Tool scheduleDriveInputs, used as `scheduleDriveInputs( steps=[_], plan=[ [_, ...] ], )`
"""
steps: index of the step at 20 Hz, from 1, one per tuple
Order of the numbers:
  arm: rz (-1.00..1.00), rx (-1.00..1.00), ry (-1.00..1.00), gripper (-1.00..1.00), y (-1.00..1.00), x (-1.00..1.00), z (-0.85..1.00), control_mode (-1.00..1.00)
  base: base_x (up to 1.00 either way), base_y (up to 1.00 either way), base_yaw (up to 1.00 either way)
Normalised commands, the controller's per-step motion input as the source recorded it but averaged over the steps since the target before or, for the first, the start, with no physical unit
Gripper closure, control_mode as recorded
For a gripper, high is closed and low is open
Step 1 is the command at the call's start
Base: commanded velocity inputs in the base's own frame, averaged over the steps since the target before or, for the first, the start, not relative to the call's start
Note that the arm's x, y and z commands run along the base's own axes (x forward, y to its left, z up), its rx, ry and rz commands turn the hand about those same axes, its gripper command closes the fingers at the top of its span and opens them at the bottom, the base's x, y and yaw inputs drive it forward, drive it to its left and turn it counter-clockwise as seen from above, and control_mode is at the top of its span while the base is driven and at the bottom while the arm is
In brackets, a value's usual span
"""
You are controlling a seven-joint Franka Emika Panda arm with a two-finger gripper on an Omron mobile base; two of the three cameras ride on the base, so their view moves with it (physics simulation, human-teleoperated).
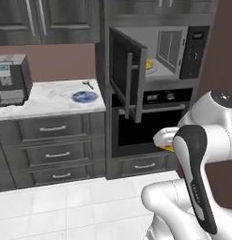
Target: Pick the cheese from the microwave and place it on plate located on the counter.
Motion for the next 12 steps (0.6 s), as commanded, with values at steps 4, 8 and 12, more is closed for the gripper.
scheduleDriveInputs(
  steps=[4,8,12],
  plan=[
    [0.00,0.00,0.00,1.00,0.00,0.00,0.00,1.00,0.01,1.00,0.00],
    [0.00,0.00,0.00,1.00,0.00,0.00,0.00,1.00,0.53,0.93,0.00],
    [0.00,0.00,0.00,1.00,0.00,0.00,0.00,1.00,0.97,0.38,0.00]
  ],
)
